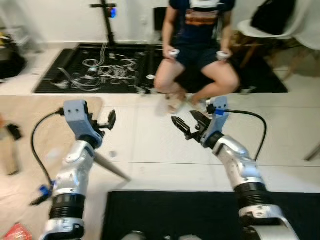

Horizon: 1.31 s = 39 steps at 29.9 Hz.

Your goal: Picking trash to rubbish bin

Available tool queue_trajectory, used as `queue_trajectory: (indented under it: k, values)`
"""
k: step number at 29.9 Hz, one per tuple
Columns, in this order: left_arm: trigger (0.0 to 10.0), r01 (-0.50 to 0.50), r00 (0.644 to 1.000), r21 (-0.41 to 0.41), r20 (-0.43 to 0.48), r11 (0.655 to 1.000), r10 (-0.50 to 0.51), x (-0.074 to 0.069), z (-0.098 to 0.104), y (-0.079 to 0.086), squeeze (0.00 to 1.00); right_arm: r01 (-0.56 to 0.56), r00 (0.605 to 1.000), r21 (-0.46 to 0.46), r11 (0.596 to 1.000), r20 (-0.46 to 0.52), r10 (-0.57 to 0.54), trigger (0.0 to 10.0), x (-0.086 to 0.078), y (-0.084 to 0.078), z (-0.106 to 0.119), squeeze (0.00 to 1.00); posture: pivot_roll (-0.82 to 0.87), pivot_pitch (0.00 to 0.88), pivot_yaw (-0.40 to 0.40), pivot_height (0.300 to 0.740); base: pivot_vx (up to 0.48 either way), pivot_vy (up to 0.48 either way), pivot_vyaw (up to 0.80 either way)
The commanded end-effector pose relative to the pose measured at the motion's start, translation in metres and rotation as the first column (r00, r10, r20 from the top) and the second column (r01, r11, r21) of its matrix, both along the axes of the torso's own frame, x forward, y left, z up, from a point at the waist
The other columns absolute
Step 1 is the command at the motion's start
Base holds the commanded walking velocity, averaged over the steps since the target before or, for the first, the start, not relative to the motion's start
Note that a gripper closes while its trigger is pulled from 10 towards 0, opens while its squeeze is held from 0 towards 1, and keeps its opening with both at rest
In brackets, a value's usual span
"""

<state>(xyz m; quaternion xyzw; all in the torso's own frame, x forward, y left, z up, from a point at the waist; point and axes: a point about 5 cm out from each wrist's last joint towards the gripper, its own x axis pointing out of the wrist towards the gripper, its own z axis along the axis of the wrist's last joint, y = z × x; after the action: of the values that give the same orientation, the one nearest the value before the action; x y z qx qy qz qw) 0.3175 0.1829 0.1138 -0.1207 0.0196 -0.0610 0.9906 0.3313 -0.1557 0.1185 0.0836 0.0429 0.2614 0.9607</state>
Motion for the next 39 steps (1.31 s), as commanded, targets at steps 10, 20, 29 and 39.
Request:
queue_trajectory:
  k: [10, 20, 29, 39]
  values:
    - [10.0, -0.031, 1.000, 0.022, -0.005, 0.999, 0.031, -0.0011, -0.0008, 0.0043, 0.00, -0.010, 1.000, 0.009, 1.000, -0.013, 0.010, 10.0, -0.0014, 0.0038, -0.0030, 0.00, -0.16, 0.000, 0.033, 0.740, 0.000, 0.000, 0.73]
    - [10.0, -0.042, 0.999, 0.028, -0.008, 0.999, 0.042, -0.0006, -0.0013, 0.0053, 0.00, -0.017, 1.000, 0.007, 1.000, -0.016, 0.017, 10.0, -0.0013, 0.0044, -0.0037, 0.00, -0.15, 0.000, 0.032, 0.740, 0.000, 0.000, 0.73]
    - [10.0, -0.046, 0.999, 0.028, -0.010, 0.999, 0.046, 0.0005, -0.0010, 0.0058, 0.00, -0.019, 1.000, 0.009, 1.000, -0.018, 0.019, 10.0, -0.0005, 0.0049, -0.0032, 0.00, -0.16, 0.000, 0.033, 0.740, 0.000, 0.000, 0.73]
    - [10.0, -0.047, 0.999, 0.030, -0.011, 0.998, 0.048, 0.0010, -0.0007, 0.0062, 0.00, -0.025, 1.000, 0.010, 1.000, -0.017, 0.026, 10.0, -0.0003, 0.0055, -0.0027, 0.00, -0.15, 0.000, 0.032, 0.740, 0.000, 0.000, 0.73]
